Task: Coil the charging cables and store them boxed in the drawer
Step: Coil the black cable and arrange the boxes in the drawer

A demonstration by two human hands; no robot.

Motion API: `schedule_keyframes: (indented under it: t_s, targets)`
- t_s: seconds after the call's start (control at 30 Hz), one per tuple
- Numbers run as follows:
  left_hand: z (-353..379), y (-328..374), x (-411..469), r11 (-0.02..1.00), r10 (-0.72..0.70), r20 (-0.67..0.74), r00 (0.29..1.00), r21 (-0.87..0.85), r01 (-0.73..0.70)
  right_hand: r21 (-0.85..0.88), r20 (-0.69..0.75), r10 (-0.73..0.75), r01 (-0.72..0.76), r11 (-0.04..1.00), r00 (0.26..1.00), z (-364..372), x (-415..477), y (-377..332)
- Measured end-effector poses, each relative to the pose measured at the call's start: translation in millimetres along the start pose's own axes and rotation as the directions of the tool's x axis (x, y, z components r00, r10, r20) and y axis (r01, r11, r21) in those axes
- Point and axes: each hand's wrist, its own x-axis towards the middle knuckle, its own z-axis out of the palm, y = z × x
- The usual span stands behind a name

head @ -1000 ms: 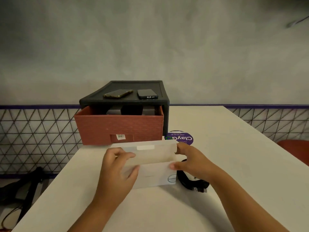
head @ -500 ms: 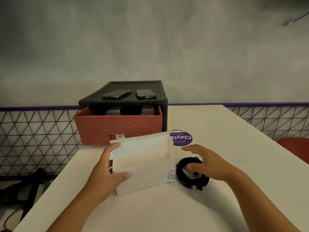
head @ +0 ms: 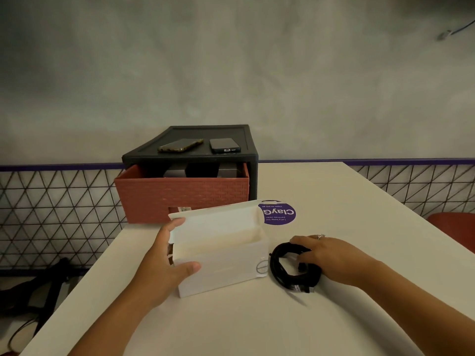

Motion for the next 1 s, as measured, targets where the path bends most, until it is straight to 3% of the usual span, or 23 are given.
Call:
schedule_keyframes:
  t_s: [0.3,0.47,0.67,0.83,1.0]
  targets:
    - [-0.4,-1.6,2.2,1.000,-0.006,-0.009,1.000,-0.004,0.006,0.001,0.005,-0.013,0.013,1.000,1.000,5.1,-0.8,3.2]
    - [-2.0,-0.9,2.0,1.000,-0.009,0.007,1.000,-0.001,0.009,0.252,-0.113,0.075,-0.045,0.967,0.991,4.8,-14.5,1.4]
    - [5.1,6.6,2.6,1.000,0.000,0.043,0.999,-0.007,0.000,0.603,-0.178,0.117,0.014,0.798,0.977,-62.8,-44.5,-16.1]
    - [28.5,19.0,-3.1,1.000,0.010,0.150,0.989,0.017,-0.013,0.575,-0.180,0.093,0.028,0.817,0.979,-105.7,-28.0,-36.8]
    - [37.0,20.3,-3.4,0.999,0.020,0.206,0.978,0.043,-0.030,0.427,-0.050,0.058,-0.031,0.904,0.997,-119.3,-6.5,-51.2]
